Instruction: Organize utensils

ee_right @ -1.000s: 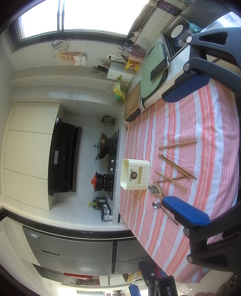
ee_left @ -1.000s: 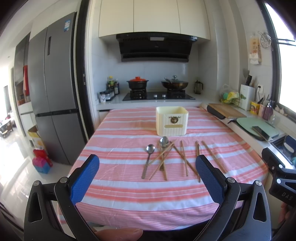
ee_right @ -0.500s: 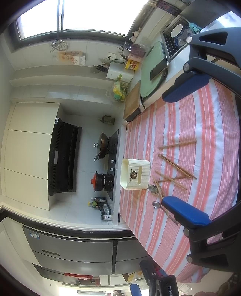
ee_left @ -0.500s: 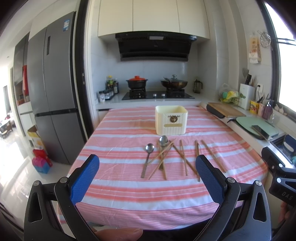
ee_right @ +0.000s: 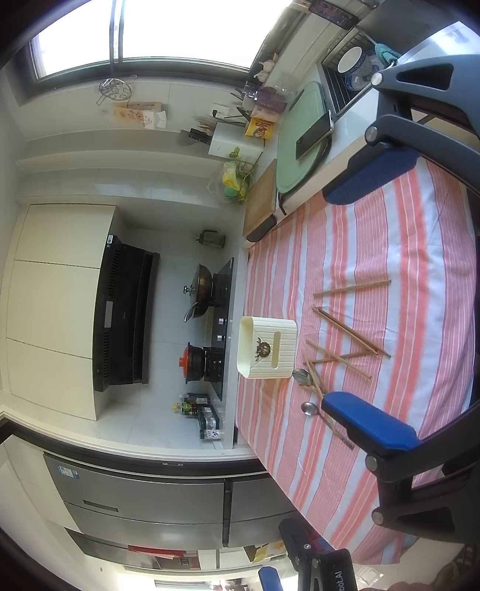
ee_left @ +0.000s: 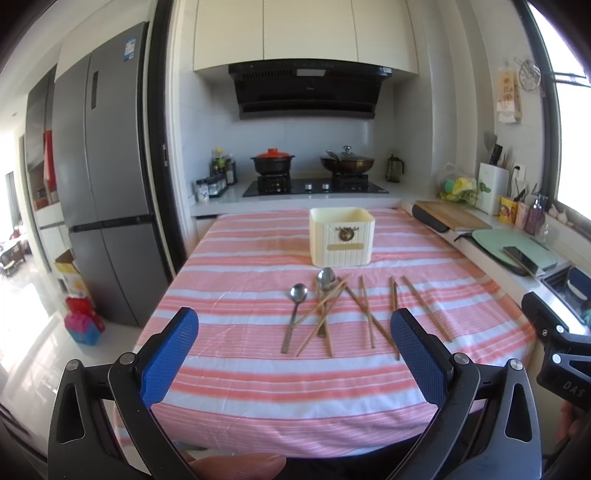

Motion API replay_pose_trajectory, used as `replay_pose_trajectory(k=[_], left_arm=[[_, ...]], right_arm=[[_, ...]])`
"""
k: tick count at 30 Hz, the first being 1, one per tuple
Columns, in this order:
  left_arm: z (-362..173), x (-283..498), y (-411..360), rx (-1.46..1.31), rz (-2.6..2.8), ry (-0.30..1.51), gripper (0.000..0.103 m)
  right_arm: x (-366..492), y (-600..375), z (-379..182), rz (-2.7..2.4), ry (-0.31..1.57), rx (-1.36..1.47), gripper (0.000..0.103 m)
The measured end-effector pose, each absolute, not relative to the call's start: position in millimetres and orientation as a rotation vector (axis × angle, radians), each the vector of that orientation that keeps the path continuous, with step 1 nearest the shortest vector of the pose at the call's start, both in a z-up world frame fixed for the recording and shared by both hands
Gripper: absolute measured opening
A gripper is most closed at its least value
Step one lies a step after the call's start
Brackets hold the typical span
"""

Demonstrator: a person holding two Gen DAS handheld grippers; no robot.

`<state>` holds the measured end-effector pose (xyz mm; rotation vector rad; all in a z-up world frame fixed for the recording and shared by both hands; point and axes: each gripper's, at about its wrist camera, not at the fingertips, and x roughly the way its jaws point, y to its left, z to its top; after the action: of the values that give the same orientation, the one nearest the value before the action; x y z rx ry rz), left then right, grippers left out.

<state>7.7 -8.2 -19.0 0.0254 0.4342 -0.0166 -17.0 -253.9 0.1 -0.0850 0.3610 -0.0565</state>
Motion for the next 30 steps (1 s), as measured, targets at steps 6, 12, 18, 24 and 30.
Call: replay_pose_trajectory(k=[6,12,18,24,30], left_arm=[[-19,9,-10,0.029,-0.020,0.440,0.103],[-19,11,-12,0.034,-0.021,0.449,0.103],[-19,13,-12,0.037,-0.019,0.456,0.103],[-22,18,-10,0.039,0.001,0.460,0.103],[-24,29,-6,0.048,0.029,0.451,0.103]], right_arm=[[-17,-255,0,-0.058,0.362,-0.083,0.103],[-16,-257,-1,-0.057,0.367,-0.080,0.103],[-13,-260,-5,-0.058,0.378,-0.075,0.103],[-11,-260,-6,-0.059,0.385,-0.077,0.103],[-3,-263,-14,-0.062,0.409,-0.069,0.103]])
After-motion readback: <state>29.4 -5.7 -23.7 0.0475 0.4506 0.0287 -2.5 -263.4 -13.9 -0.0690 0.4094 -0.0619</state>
